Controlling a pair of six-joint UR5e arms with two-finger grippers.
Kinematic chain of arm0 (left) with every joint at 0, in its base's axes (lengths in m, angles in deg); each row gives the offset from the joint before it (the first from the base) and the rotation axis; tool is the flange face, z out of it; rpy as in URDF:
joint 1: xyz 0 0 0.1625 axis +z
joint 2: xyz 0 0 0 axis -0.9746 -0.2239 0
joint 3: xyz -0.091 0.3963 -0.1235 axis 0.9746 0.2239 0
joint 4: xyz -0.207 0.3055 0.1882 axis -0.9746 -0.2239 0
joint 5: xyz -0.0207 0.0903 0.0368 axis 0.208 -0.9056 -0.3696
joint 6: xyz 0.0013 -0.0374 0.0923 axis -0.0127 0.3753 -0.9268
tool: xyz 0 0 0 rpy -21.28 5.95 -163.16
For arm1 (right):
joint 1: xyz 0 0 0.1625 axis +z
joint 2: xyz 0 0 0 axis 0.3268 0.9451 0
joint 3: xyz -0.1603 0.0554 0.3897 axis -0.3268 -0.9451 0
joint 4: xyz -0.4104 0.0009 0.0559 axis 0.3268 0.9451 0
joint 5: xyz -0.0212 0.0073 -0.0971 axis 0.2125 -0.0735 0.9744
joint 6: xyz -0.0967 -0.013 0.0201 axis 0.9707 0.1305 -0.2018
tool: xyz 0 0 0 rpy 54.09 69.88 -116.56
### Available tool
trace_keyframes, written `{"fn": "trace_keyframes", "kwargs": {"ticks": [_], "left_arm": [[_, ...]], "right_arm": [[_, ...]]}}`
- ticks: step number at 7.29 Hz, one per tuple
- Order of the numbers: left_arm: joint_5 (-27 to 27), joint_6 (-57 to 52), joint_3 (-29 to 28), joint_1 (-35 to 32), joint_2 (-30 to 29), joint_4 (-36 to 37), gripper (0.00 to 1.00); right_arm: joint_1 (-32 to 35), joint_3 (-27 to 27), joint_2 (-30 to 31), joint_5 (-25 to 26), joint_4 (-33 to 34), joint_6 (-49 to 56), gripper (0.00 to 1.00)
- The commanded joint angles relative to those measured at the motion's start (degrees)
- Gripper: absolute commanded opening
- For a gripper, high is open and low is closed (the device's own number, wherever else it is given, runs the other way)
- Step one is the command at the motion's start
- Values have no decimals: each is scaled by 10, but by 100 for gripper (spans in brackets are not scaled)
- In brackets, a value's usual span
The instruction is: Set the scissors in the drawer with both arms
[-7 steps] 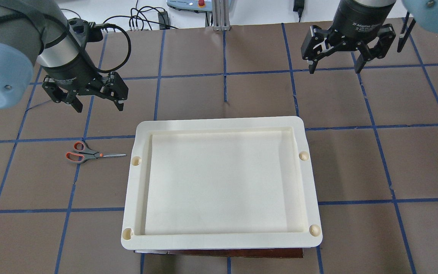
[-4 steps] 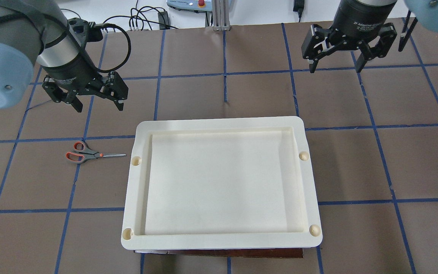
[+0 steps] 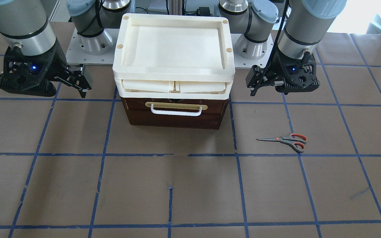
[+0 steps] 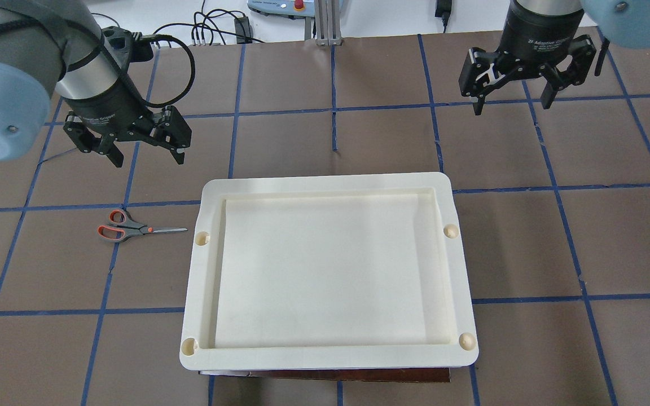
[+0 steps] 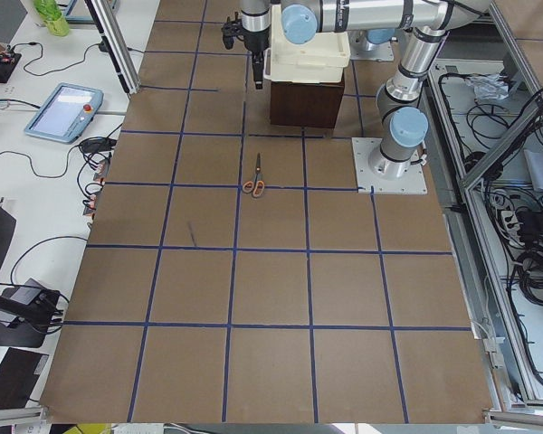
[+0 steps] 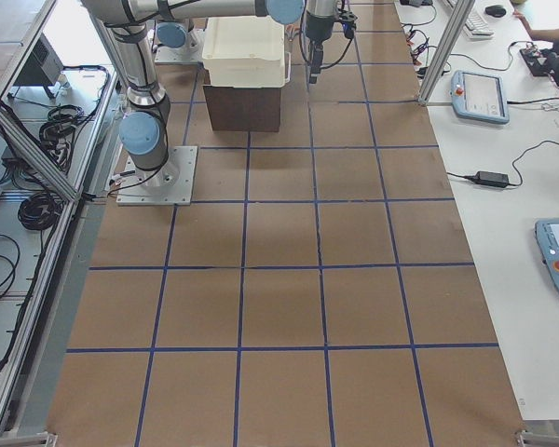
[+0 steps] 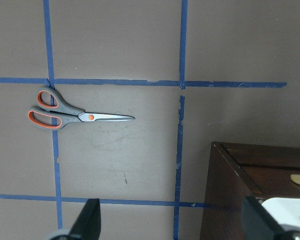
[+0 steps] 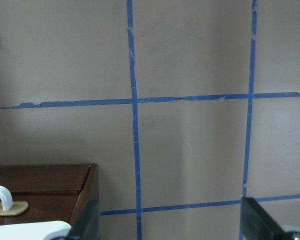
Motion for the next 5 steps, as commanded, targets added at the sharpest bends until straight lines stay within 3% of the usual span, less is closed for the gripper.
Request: {"fn": "trace_keyframes", "kwargs": {"ticks": [1,3,5], "left_arm": [[0,6,2,-2,0,1,100],[0,6,2,-1,0,2,100],[0,6,3,-1,0,3,100]], "right_arm": [[1,-12,-37,-31,63,12,100],[27,-37,-68,-114,73,82,100],[53,-39,-101,-123,123,134,100]]}}
